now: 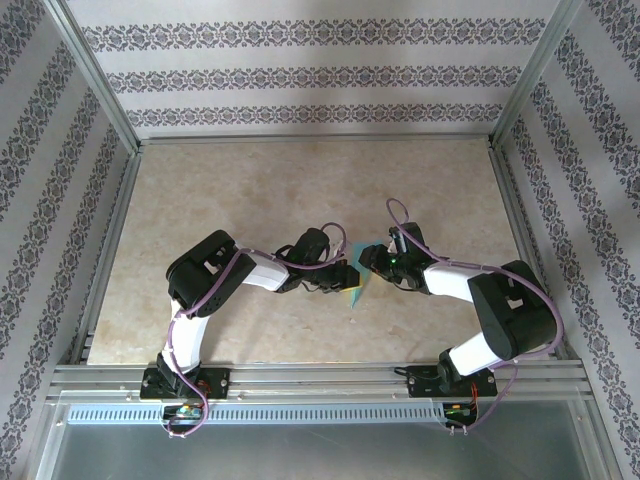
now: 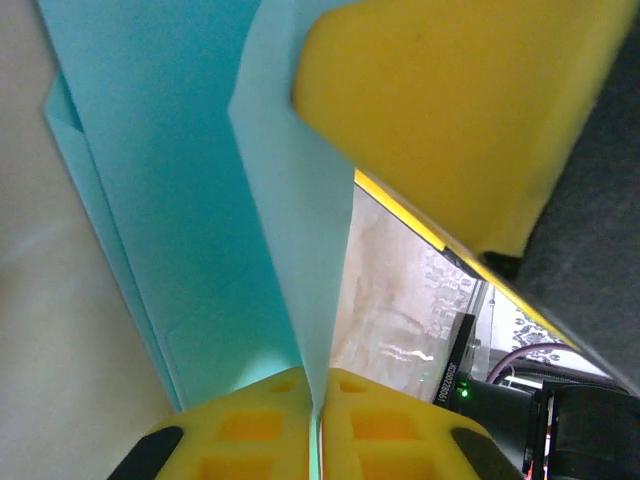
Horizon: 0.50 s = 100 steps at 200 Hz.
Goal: Fold a paper plane with a square sheet of paper (fold left side to right side)
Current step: Fold the wing for the fifth time at the center of the table.
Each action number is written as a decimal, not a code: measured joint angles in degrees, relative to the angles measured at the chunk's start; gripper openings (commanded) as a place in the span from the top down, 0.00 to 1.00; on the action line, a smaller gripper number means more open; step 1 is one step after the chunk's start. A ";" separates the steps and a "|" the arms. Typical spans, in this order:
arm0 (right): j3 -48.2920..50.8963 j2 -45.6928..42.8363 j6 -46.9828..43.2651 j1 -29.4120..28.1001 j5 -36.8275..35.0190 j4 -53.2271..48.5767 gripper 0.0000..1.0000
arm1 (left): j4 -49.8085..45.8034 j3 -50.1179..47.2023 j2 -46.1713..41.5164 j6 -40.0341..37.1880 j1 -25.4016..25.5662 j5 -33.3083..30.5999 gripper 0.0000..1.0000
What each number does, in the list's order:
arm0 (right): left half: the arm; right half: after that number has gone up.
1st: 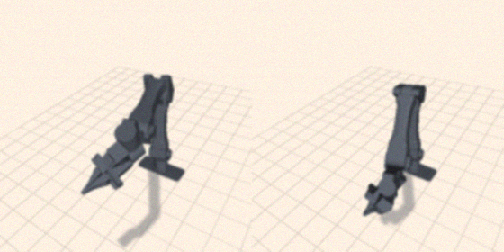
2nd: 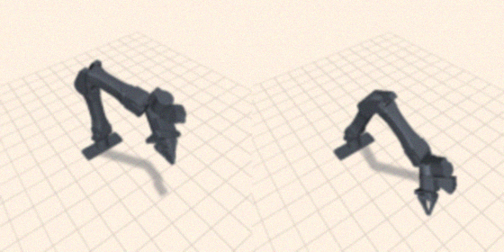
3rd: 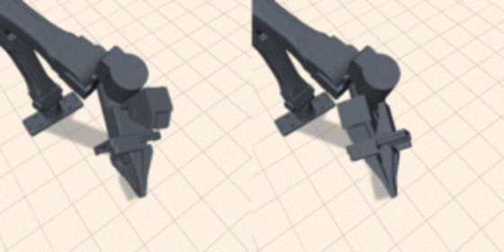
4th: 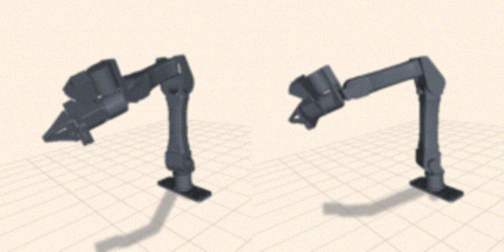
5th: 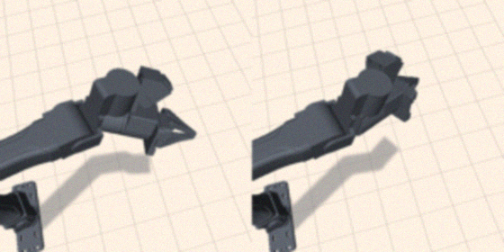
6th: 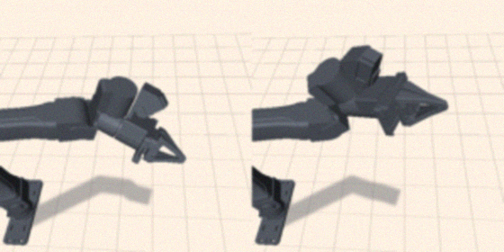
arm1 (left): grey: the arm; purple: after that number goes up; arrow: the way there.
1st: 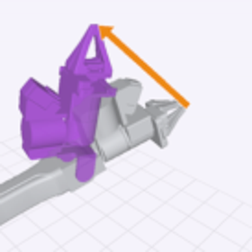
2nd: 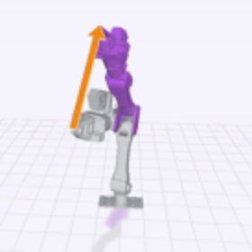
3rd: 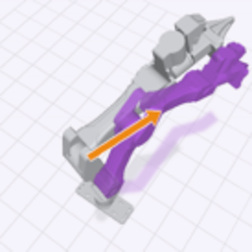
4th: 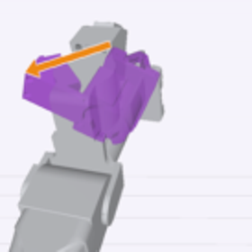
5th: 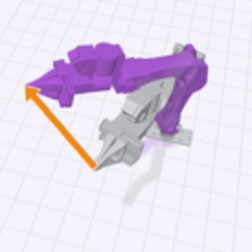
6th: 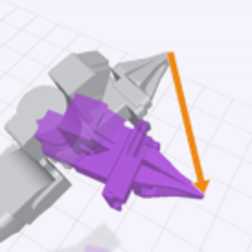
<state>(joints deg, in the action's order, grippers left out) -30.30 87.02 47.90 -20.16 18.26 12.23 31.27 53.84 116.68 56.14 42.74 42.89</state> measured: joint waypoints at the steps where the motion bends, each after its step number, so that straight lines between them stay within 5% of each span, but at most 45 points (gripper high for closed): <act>1: -0.04 0.04 0.02 0.02 -0.02 -0.02 0.57 | 0.00 0.00 0.00 -0.02 0.00 0.00 0.77; 100: -1.60 1.05 0.00 0.02 -0.26 -2.54 0.58 | 0.85 -2.62 -3.45 -0.20 -3.19 0.37 0.66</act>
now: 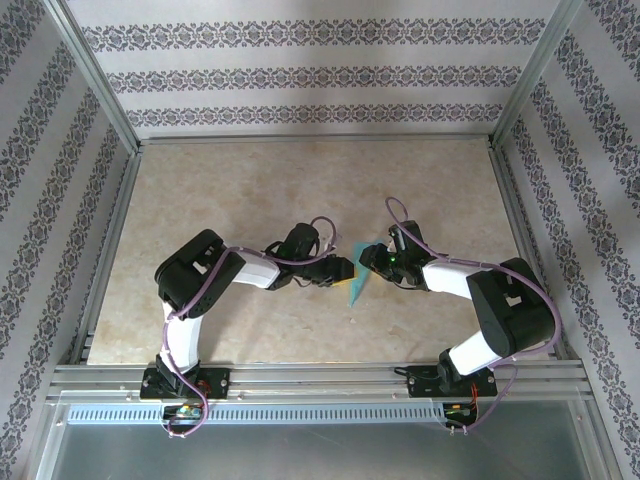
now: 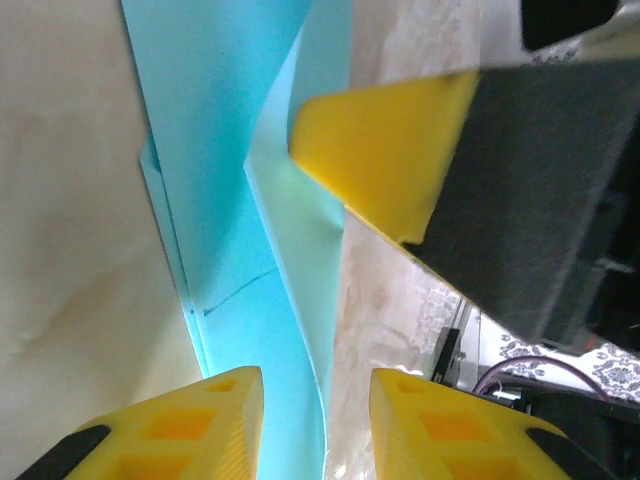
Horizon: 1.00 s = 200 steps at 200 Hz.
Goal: Fold a paper plane with a square sheet of paper (fold left side to right side)
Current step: Fold the wing for the fifth time at the center of the table.
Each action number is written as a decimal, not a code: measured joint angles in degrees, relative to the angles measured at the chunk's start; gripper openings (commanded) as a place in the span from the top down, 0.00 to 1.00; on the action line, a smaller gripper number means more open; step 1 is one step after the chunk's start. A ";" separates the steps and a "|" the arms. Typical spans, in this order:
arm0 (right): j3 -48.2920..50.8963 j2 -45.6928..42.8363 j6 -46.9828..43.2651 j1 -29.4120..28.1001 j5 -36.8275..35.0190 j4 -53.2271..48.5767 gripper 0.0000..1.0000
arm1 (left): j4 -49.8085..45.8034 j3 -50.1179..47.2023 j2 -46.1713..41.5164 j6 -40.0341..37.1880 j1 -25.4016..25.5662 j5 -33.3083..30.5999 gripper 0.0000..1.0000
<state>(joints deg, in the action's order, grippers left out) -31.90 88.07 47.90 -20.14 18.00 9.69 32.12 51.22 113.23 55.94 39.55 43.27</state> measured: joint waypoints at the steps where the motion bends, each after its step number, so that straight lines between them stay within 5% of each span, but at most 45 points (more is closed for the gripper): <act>1: 0.00 0.00 0.00 0.00 0.00 0.00 0.58 | 0.00 0.00 -0.02 0.00 -0.02 -0.02 0.66; 119: 0.00 -0.04 -0.02 -0.02 -0.07 -0.04 0.58 | -1.68 4.76 3.15 -0.17 -0.94 0.28 0.68; 200: -0.24 -0.04 -0.04 -0.39 -0.70 -0.48 0.58 | -3.93 6.43 5.35 -1.05 -0.94 0.59 0.91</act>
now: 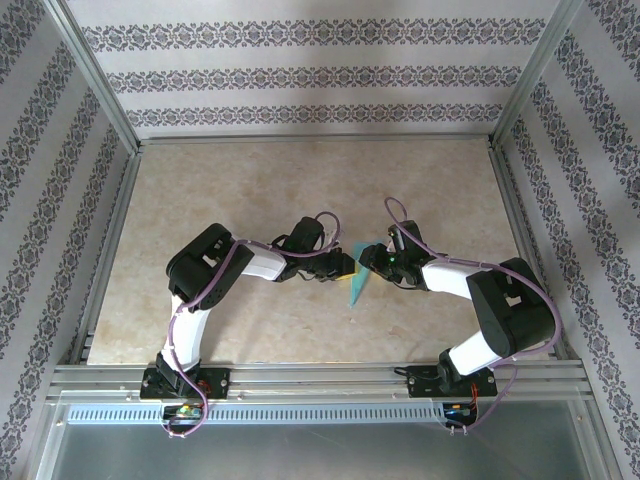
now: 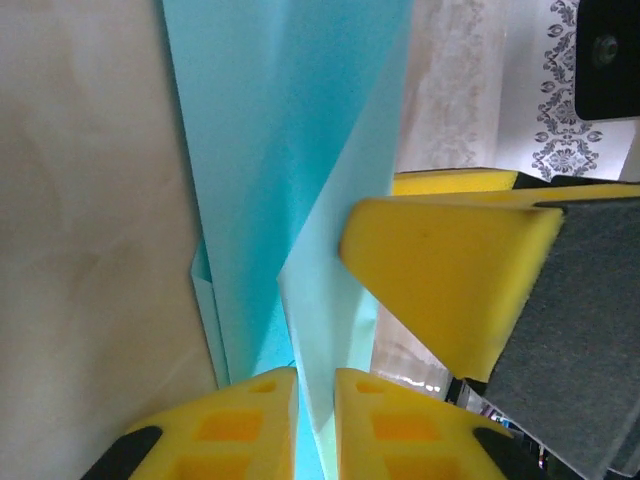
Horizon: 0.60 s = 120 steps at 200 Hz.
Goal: Fold a paper plane with a square sheet of paper (fold left side to right side)
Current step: Fold the wing for the fifth time at the center of the table.
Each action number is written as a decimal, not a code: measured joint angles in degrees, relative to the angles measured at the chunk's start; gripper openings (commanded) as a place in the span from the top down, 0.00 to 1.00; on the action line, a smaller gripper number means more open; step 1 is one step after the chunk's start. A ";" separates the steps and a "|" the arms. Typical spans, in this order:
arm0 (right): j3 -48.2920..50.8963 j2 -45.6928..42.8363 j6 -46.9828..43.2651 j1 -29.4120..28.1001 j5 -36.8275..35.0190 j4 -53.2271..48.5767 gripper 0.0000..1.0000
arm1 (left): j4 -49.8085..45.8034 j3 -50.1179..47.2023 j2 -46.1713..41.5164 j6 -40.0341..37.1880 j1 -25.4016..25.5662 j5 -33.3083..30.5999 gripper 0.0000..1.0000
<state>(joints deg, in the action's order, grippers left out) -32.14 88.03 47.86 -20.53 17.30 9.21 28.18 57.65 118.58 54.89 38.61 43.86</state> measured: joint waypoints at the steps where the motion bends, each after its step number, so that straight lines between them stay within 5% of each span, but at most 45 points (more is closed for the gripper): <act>1: 0.00 0.00 0.00 0.00 0.00 0.00 0.58 | -0.09 0.00 0.00 -0.04 0.00 -0.02 0.91; 120: -0.37 0.04 -0.20 -0.37 -0.63 -0.70 0.58 | -5.31 1.27 -0.17 -3.76 0.17 -1.88 0.98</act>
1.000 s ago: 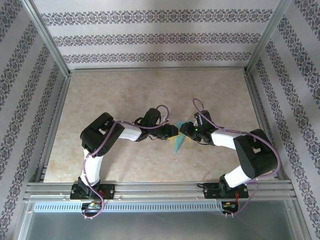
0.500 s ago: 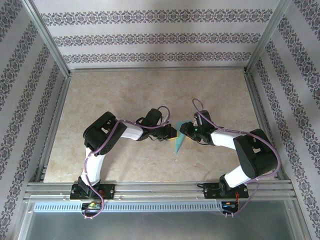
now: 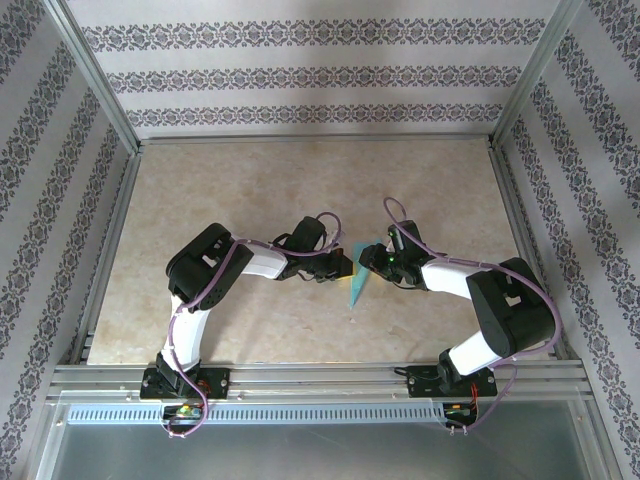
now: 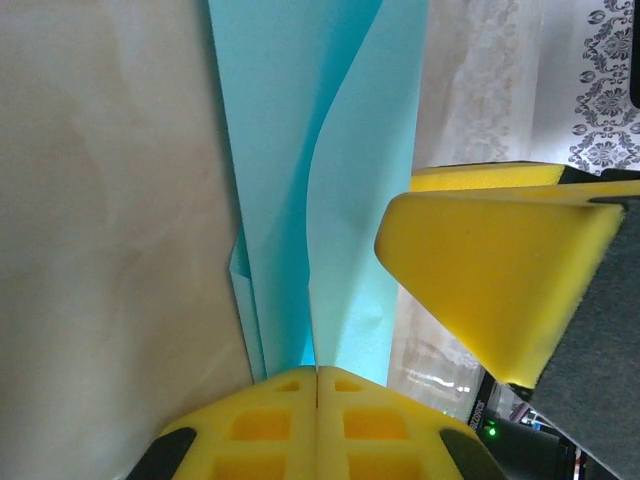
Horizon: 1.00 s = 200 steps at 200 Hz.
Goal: Fold a paper plane with a square sheet of paper (fold left side to right side)
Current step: Fold the wing for the fifth time at the center of the table.
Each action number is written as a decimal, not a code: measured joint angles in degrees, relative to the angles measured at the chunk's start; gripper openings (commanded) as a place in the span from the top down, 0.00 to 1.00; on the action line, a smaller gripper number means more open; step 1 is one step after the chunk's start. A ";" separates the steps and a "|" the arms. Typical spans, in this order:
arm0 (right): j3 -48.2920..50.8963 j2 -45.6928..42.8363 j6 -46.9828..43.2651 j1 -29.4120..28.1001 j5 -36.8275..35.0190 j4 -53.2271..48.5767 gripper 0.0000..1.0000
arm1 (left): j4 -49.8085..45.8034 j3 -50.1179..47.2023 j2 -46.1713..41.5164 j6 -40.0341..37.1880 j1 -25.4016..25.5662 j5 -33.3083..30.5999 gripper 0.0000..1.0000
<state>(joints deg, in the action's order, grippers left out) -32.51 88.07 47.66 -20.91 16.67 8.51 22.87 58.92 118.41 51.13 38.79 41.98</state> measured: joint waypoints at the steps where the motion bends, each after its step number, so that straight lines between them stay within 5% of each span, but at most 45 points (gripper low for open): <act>1: 0.00 0.02 -0.02 0.00 -0.02 0.00 0.58 | -0.02 0.00 -0.02 -0.07 0.00 -0.04 0.99; 200: -0.55 -0.09 -0.02 0.00 -0.09 -0.85 0.58 | -4.33 0.59 -1.38 -3.23 0.22 -3.43 1.00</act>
<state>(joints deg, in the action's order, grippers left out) -33.06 87.99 47.64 -20.91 16.58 7.66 18.55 59.51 117.03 47.90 39.00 38.54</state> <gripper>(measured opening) 0.422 0.052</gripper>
